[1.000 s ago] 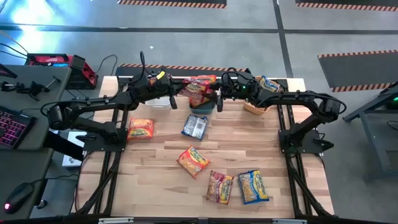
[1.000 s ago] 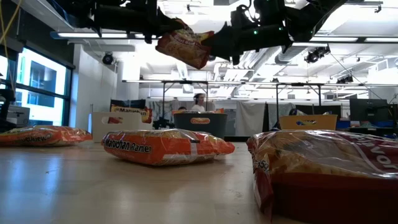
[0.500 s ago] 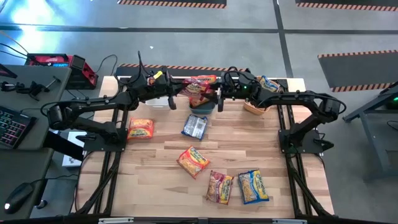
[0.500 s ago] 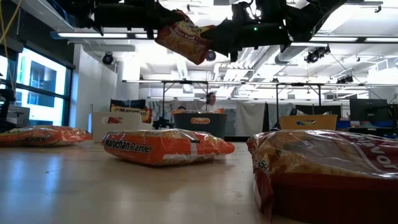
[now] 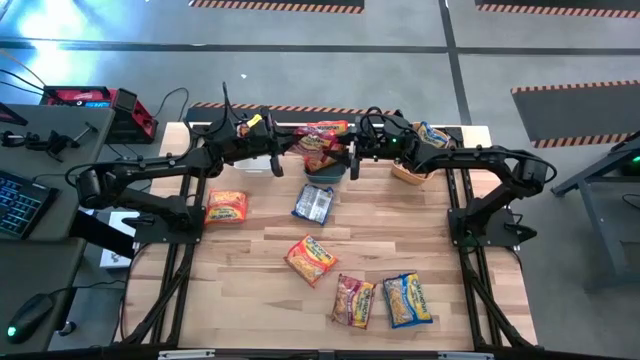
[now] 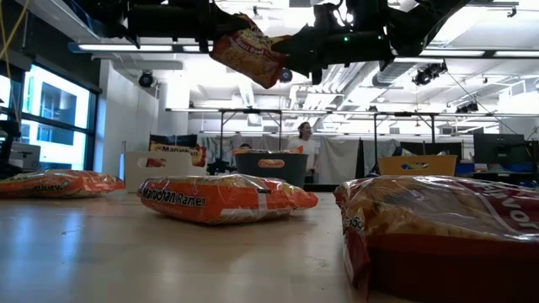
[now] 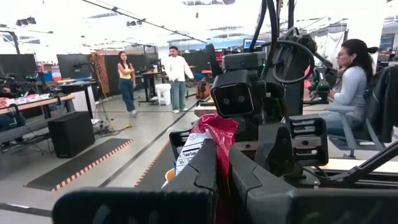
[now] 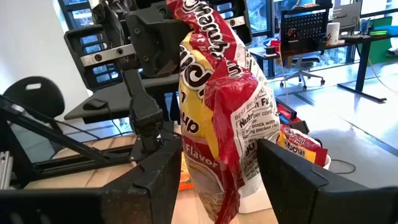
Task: Sort Maruchan noodles
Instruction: Put the red noodle pack into the white bin
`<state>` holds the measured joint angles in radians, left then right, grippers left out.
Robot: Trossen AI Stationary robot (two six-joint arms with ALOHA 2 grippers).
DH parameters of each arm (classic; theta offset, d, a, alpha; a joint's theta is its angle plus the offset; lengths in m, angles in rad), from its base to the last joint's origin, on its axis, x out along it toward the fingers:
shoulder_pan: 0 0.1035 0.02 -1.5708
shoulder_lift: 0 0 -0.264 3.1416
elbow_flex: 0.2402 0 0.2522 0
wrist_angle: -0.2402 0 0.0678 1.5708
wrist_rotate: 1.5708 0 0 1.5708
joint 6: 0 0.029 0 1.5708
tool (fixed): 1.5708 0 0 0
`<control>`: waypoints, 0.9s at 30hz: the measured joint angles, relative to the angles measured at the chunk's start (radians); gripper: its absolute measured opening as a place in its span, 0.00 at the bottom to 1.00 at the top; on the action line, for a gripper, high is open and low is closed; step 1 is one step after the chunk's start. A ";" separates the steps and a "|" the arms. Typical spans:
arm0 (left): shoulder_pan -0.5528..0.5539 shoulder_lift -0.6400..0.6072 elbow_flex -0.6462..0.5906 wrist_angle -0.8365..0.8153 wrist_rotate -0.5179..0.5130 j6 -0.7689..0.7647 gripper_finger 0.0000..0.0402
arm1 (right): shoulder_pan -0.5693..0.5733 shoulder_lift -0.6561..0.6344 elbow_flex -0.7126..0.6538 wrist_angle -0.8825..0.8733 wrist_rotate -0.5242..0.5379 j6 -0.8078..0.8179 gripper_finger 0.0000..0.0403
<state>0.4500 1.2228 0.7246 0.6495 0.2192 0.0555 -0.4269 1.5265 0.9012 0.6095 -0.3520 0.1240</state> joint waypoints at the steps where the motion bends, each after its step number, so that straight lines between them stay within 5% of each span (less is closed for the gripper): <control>1: 0.000 0.000 0.000 0.000 0.000 0.000 0.00 | 0.000 0.000 0.000 0.000 -0.002 0.003 0.50; 11: 0.000 0.000 0.000 -0.001 0.000 0.000 0.00 | 0.000 0.001 0.000 -0.026 -0.026 -0.007 0.76; 16: 0.000 0.000 0.000 0.016 0.020 -0.002 0.00 | 0.018 0.014 0.001 0.018 0.072 -0.054 0.77; 27: 0.000 -0.001 0.001 0.053 0.047 -0.018 0.00 | 0.032 0.091 0.001 0.172 0.049 -0.054 0.77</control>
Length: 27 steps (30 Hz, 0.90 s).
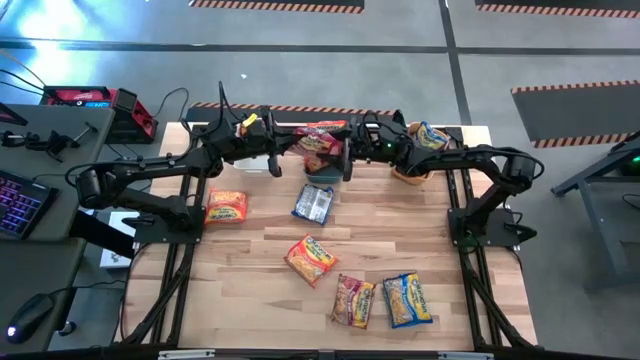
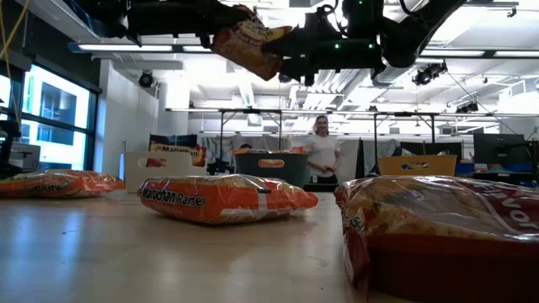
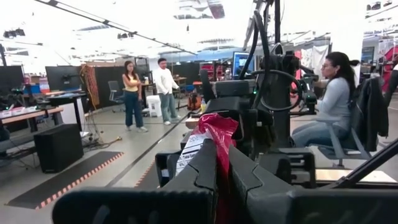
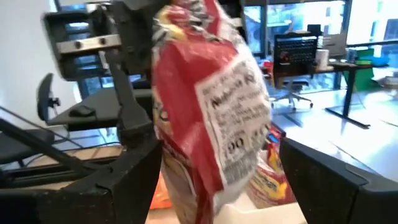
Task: Sort Maruchan noodles
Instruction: Put the red noodle pack into the white bin
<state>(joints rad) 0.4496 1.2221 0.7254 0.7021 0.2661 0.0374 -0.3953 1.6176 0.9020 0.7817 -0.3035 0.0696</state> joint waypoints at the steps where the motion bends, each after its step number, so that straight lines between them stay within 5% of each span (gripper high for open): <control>1: 0.000 0.000 0.000 -0.001 0.000 0.000 0.00 | 0.003 0.000 0.000 0.002 -0.004 -0.003 0.77; 7: 0.000 0.000 0.000 -0.001 -0.008 -0.001 0.00 | 0.013 0.000 0.000 0.003 -0.006 -0.044 0.68; 19: 0.001 0.000 0.000 -0.004 -0.012 0.004 0.00 | 0.015 0.000 0.000 0.004 0.012 -0.078 0.25; 27: 0.003 -0.014 0.000 -0.133 -0.015 0.028 0.13 | 0.009 -0.016 0.000 -0.066 0.013 -0.103 0.08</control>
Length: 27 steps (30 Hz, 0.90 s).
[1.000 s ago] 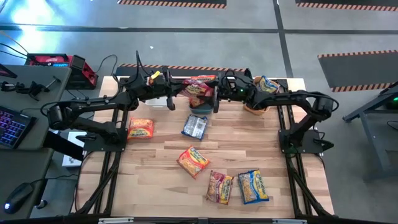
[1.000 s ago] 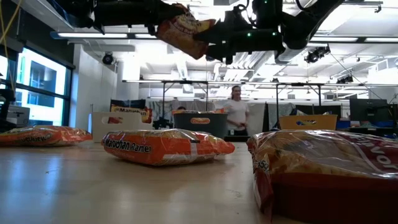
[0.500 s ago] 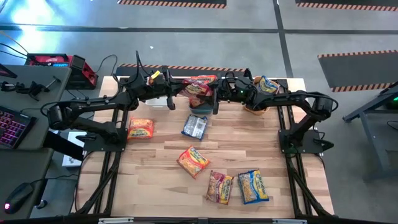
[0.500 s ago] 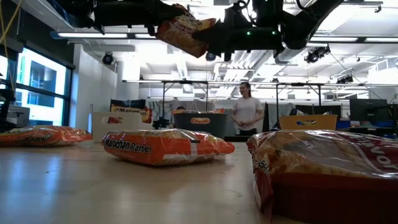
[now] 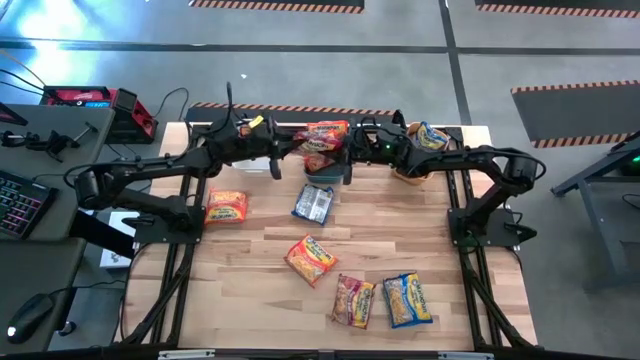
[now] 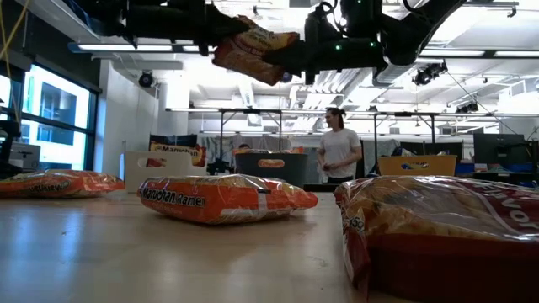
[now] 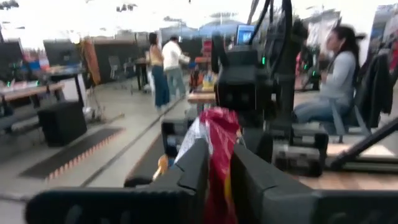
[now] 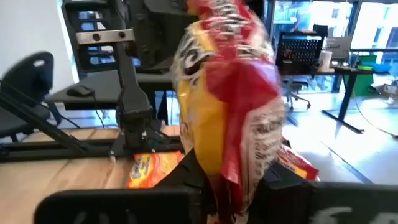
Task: Sort Maruchan noodles
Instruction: Put the red noodle pack into the white bin
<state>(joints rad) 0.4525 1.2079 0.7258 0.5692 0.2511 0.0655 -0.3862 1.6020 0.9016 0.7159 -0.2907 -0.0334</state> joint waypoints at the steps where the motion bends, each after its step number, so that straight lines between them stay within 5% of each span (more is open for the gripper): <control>1: 0.001 -0.010 0.000 -0.027 -0.008 0.012 0.15 | -0.002 -0.005 0.002 -0.019 0.000 -0.008 0.07; 14: -0.007 -0.159 0.176 -0.708 -0.110 0.119 0.43 | 0.009 -0.013 0.263 -0.639 -0.003 -0.286 0.07; 27: -0.080 0.045 0.468 -1.047 -0.210 0.195 0.60 | 0.013 0.008 0.296 -0.745 -0.007 -0.380 0.07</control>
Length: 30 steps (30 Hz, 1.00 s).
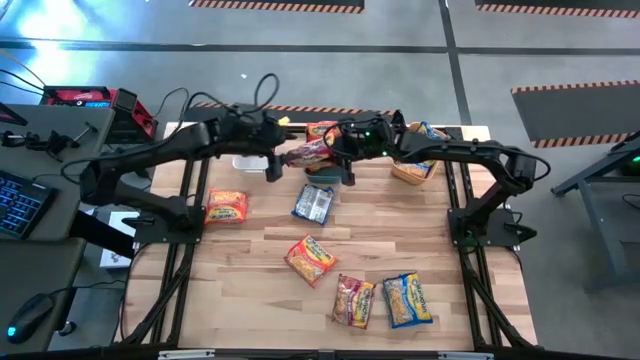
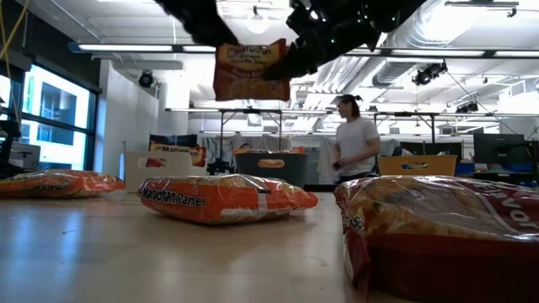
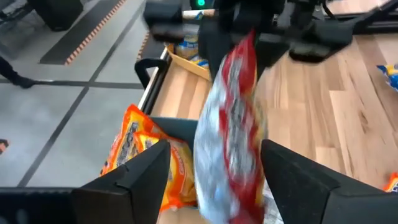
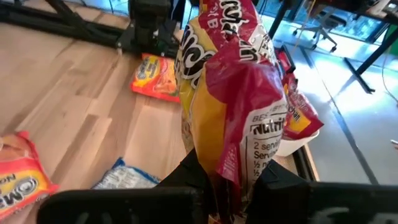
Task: Sort Maruchan noodles
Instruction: Put the red noodle pack into the white bin
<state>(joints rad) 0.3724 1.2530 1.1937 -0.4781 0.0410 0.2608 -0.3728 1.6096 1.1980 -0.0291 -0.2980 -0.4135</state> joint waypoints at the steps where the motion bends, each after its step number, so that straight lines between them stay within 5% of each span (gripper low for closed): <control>1: -0.006 0.024 0.028 -0.013 -0.001 0.010 0.60 | 0.001 0.007 0.000 0.002 0.005 -0.011 0.07; 13: -0.051 0.263 0.248 -0.230 -0.015 0.071 0.61 | 0.001 0.031 0.000 0.033 0.010 -0.026 0.07; 19: -0.077 0.306 0.298 -0.292 -0.150 0.121 0.58 | 0.001 0.031 0.000 0.033 0.010 -0.032 0.07; 30: -0.081 0.306 0.299 -0.314 -0.155 0.163 0.20 | 0.000 0.031 0.000 0.035 0.018 -0.033 0.07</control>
<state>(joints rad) 0.2913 1.5585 1.4925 -0.7921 -0.1139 0.4240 -0.3729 1.6402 1.1980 0.0062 -0.2802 -0.4461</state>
